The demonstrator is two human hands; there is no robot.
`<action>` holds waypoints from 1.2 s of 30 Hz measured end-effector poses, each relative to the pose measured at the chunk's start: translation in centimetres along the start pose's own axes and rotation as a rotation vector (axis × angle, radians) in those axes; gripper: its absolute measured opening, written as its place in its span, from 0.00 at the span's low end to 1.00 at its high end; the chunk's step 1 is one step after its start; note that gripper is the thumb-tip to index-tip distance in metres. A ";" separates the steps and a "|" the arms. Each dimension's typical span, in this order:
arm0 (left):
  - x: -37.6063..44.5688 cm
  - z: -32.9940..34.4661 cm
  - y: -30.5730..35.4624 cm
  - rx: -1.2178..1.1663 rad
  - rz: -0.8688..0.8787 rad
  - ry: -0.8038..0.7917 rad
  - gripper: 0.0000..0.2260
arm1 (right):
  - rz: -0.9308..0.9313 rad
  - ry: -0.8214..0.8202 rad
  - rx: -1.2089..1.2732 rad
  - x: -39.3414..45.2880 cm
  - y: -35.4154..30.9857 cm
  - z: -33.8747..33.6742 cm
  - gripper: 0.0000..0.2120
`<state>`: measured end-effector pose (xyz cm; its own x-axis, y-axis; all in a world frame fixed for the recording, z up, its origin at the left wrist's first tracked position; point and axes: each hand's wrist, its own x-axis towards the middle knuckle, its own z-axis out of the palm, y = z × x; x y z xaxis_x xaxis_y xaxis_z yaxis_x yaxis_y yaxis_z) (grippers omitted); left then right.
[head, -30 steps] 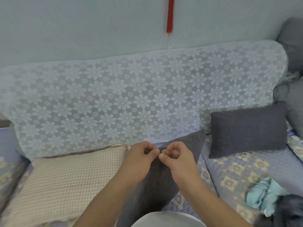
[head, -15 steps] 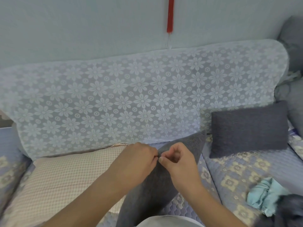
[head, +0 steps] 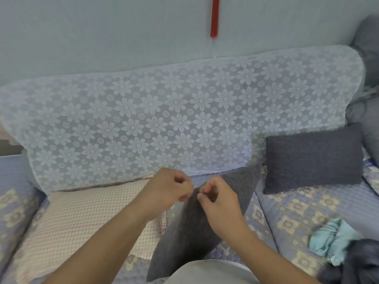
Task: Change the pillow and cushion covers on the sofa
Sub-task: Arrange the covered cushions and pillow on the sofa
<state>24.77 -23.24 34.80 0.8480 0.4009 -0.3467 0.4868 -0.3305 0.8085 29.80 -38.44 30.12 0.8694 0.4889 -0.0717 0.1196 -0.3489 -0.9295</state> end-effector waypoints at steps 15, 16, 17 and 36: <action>-1.2 1.5 -2.4 0.324 0.228 0.181 0.04 | 0.166 0.016 0.442 0.7 0.0 0.8 0.14; -1.4 1.8 -2.3 0.388 0.235 0.194 0.04 | 0.141 0.022 0.407 0.7 0.0 1.0 0.14; -1.5 2.1 -2.2 0.451 0.236 0.205 0.04 | 0.106 0.027 0.354 0.7 0.1 1.2 0.13; 1.8 -3.8 -4.3 -0.408 -0.022 -0.093 0.03 | -0.228 -0.292 -0.164 3.7 4.1 0.8 0.03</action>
<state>23.41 -17.87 32.52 0.8628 0.3188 -0.3924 0.3978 0.0508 0.9161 33.14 -37.39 25.75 0.6422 0.7665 0.0079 0.3890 -0.3170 -0.8650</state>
